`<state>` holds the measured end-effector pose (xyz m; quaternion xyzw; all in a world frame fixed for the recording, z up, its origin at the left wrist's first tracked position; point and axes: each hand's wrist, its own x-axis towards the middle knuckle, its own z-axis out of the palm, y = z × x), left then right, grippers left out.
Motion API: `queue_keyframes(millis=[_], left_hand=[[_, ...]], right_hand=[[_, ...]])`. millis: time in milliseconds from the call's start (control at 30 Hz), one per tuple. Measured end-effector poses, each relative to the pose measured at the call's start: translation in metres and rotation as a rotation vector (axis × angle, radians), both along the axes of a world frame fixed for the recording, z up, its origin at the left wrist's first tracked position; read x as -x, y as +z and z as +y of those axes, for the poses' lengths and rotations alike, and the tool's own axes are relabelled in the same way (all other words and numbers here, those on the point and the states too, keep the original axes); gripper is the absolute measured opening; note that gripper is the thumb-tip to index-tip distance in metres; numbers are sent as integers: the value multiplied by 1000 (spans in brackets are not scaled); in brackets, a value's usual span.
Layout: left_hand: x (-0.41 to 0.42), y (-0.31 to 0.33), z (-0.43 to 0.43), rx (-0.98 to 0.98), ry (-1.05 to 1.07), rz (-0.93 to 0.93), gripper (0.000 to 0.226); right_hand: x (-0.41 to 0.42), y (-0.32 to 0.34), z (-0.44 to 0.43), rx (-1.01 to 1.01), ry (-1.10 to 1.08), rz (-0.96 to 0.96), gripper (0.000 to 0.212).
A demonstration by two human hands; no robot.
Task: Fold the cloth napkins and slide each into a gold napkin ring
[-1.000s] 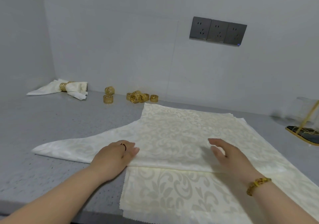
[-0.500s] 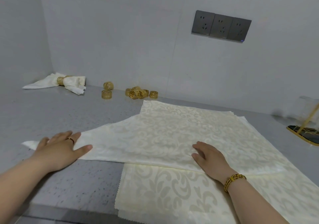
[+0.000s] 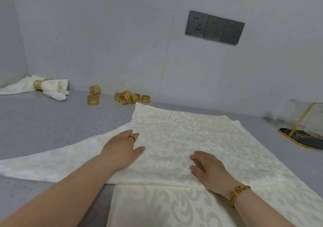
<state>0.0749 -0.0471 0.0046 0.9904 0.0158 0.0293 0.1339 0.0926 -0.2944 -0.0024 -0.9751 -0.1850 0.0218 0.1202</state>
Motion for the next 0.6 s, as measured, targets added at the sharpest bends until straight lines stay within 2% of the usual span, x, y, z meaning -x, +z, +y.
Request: queue_keyframes(millis=[167, 367, 467, 600], left_hand=[[-8, -17, -3, -24, 10, -6, 57], [-15, -22, 2, -52, -2, -26, 58], [-17, -25, 4, -76, -12, -11, 69], [-20, -22, 2, -79, -4, 15, 58]], right_hand=[[-25, 17, 13, -43, 87, -143, 38], [-119, 21, 69, -166, -95, 141, 42], [-158, 12, 96, -167, -155, 145, 45], [-187, 9, 128, -186, -145, 100, 42]])
